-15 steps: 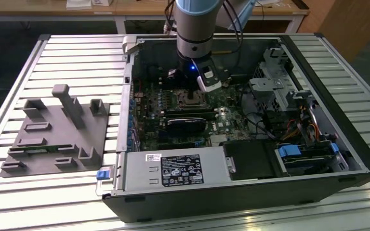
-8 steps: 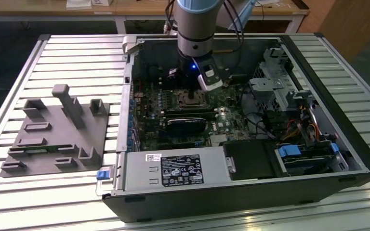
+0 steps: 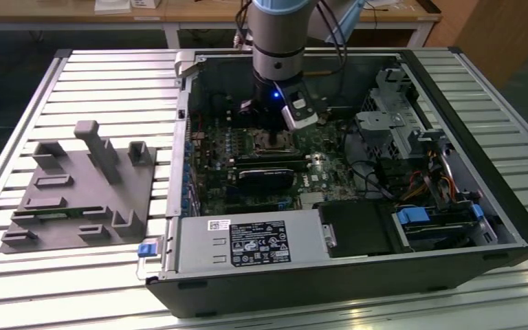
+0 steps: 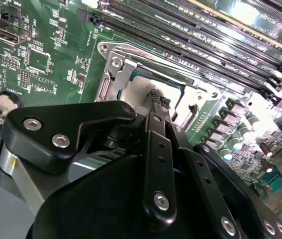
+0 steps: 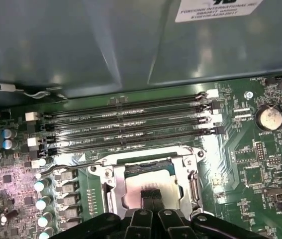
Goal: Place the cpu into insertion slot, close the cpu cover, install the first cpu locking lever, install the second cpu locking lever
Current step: 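Close the cpu cover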
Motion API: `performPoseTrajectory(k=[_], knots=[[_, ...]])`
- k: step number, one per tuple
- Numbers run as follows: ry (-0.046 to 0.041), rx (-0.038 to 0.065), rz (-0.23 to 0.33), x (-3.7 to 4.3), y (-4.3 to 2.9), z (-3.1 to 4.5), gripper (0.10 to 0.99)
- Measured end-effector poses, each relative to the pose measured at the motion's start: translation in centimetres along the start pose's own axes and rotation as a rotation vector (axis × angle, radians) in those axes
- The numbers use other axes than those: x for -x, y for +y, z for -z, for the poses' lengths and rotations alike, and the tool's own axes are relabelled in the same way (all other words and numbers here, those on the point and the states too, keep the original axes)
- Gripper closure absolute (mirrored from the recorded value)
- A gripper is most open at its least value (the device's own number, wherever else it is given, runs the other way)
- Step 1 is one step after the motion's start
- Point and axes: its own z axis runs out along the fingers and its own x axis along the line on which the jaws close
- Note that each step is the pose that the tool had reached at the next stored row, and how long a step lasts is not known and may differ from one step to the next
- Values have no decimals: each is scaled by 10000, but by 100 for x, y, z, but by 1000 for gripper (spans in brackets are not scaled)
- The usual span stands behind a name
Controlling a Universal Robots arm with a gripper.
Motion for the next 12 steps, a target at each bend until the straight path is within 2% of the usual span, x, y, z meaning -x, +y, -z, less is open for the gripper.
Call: performPoseTrajectory(k=[5, 6, 8, 12], knots=[[0, 1, 5, -89, -14, -2, 980], [1, -1, 8, -150, -24, -2, 980], [1, 0, 8, -198, -32, -2, 980], [0, 1, 11, -225, -44, -2, 980]])
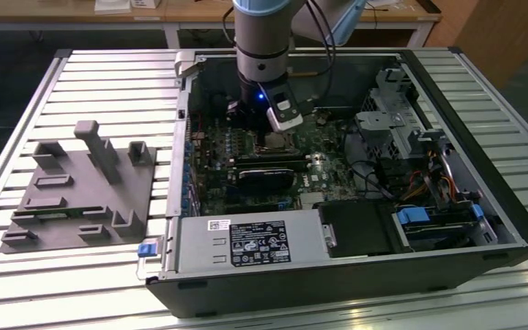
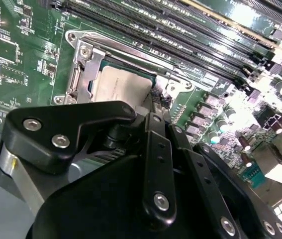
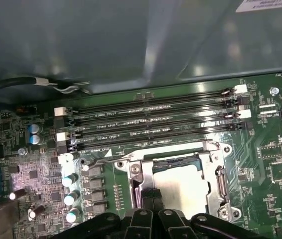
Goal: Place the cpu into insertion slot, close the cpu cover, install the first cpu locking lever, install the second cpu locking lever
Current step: 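Close the cpu cover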
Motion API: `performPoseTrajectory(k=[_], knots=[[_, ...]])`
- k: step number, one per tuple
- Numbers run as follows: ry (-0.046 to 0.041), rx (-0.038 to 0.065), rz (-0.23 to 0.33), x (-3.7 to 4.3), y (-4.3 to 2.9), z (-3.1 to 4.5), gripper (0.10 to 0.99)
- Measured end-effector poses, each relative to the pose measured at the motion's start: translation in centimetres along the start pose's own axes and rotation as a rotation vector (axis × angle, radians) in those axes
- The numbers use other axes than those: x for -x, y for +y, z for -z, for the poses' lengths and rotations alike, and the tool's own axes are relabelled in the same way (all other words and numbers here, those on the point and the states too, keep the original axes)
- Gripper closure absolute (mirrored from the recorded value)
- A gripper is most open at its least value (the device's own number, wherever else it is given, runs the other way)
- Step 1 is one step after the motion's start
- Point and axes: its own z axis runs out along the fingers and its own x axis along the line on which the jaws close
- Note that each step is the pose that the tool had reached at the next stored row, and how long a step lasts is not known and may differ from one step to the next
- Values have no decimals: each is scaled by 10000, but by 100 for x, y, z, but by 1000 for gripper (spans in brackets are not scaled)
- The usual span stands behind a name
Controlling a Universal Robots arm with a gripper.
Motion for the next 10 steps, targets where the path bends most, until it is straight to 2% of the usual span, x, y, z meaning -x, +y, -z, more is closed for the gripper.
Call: performPoseTrajectory(k=[3, 7, 10], knots=[[5, 0, 48, -1, -4, 1, 980], [44, 15, 534, -2, -5, 1, 980], [54, 16, 654, -1, -5, 5, 980]])
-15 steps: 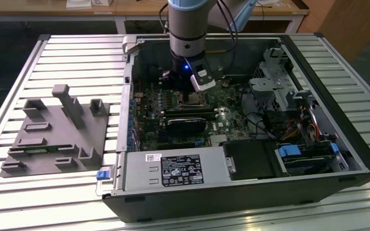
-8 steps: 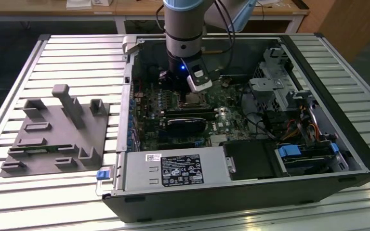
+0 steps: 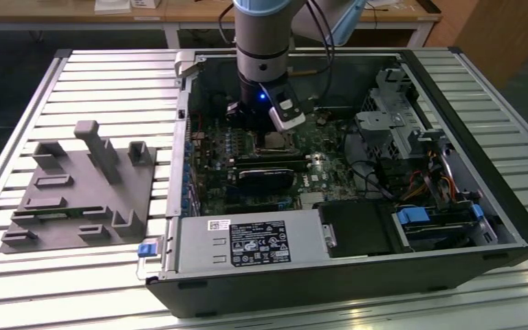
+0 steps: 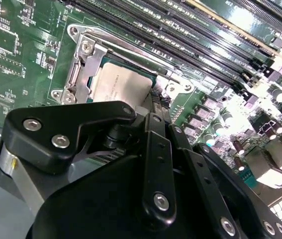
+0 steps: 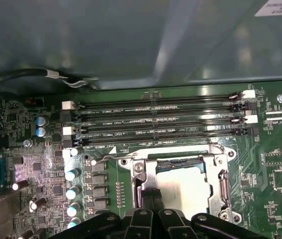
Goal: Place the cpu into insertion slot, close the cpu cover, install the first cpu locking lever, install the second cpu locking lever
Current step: 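Close the cpu cover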
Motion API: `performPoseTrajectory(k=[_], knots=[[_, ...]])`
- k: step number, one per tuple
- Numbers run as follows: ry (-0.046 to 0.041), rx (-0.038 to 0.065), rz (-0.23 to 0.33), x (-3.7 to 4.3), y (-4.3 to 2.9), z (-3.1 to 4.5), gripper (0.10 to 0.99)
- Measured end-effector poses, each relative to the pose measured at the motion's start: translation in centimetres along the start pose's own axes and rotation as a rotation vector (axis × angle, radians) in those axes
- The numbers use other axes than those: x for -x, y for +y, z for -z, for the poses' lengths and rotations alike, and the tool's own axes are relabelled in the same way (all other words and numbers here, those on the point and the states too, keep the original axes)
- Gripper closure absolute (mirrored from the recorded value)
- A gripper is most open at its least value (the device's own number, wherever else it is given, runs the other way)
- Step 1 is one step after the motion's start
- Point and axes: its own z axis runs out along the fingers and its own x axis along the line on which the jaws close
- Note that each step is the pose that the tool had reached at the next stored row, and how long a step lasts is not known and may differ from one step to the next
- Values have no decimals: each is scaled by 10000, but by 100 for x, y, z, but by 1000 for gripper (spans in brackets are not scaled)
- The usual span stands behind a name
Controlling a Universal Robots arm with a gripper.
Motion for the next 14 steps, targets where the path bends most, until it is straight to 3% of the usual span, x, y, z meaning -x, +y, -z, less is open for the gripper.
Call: performPoseTrajectory(k=[14], knots=[[25, -17, 346, -18, -4, -28, 980]])
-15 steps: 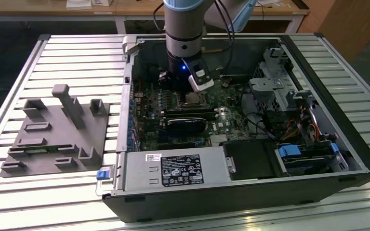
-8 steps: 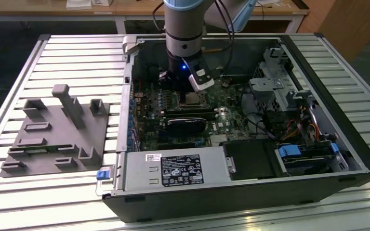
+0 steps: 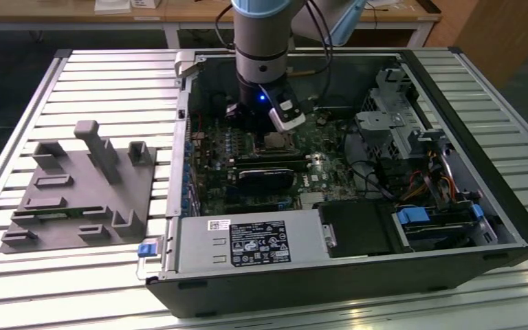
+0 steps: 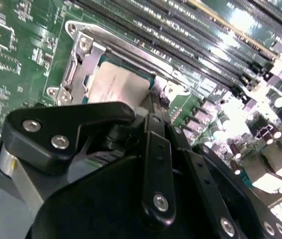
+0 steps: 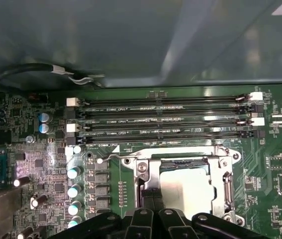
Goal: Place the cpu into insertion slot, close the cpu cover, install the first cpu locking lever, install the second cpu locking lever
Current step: 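Close the cpu cover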
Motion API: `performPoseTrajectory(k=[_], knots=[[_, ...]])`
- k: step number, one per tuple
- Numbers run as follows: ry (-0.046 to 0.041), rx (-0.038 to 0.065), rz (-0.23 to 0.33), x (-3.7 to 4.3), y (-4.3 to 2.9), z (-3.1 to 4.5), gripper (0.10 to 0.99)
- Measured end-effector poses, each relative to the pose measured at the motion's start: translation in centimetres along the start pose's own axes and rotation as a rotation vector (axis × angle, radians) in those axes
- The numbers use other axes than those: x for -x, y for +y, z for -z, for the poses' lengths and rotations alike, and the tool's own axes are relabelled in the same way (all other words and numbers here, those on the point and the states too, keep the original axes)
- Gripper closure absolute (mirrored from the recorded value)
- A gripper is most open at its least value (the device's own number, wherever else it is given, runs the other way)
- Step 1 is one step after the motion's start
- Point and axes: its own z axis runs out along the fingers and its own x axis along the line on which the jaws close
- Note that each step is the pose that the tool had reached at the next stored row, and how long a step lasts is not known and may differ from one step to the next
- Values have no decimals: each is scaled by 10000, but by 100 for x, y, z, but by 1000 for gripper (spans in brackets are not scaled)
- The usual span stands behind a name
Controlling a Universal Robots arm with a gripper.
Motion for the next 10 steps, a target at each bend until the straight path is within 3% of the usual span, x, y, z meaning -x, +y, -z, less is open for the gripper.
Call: performPoseTrajectory(k=[10], knots=[[7, 2, 110, 12, 2, 6, 980]])
